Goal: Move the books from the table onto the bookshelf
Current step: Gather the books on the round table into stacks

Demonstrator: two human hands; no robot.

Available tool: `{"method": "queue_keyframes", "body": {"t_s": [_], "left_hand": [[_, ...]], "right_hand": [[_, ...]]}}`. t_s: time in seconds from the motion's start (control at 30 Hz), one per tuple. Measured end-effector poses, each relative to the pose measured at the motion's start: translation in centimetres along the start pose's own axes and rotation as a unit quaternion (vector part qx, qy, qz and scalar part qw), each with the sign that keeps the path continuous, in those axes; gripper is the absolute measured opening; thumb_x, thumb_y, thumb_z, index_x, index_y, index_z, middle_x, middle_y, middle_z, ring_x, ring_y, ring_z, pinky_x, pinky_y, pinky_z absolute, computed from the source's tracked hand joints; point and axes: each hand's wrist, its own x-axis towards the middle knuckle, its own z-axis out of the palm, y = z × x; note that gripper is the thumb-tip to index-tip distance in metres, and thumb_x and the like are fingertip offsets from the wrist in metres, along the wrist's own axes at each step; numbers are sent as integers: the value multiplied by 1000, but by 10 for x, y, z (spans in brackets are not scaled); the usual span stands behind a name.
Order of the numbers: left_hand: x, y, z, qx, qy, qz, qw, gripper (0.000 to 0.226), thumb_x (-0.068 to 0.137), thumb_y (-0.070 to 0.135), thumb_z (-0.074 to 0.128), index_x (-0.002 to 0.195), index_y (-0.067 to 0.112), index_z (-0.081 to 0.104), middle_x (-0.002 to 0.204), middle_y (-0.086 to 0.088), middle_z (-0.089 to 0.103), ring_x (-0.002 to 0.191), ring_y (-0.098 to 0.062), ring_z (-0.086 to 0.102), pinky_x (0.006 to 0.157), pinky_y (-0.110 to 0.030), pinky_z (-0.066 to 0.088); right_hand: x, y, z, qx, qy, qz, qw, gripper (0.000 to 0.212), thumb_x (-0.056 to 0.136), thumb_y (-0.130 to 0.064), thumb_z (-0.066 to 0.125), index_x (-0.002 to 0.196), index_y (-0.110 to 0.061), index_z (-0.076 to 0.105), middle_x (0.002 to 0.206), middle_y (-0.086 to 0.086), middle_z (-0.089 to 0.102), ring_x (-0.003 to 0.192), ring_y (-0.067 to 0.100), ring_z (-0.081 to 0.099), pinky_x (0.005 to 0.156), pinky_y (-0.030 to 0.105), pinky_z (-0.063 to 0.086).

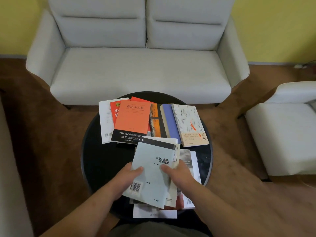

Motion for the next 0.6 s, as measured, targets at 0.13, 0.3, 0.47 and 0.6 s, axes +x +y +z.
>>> {"method": "queue_keyframes", "body": {"t_s": [0.13,0.3,0.47,0.6], "left_hand": [[8,-4,-1,-100,12,-28,995,32,97,27,65,124,10,60,110,-19,76,101,-41,73,88,-52,59],[17,-6,2,-117,8,-33,993,43,91,29,73,126,14,54,114,-19,74,98,-39,73,79,-49,60],[21,-11,0,-118,8,-13,993,50,89,24,74,132,19,49,114,-17,73,98,-40,73,79,-52,61],[22,-12,7,-128,14,-3,992,56,87,24,76,135,21,48,113,-17,74,97,-40,74,83,-56,59]], "right_hand": [[1,1,-1,1,-21,-1,1000,30,93,-29,73,121,-28,62,113,-8,75,99,10,72,67,20,56],[-5,-2,-17,-25,-39,17,999,27,99,-44,63,122,-29,60,114,-10,72,99,9,68,75,23,52],[4,23,-69,-68,120,77,987,41,99,-49,55,122,-15,59,114,5,63,101,19,61,93,38,54],[9,40,-83,-76,51,143,985,37,101,-45,56,127,-20,47,130,5,57,111,23,58,100,41,50]]}}
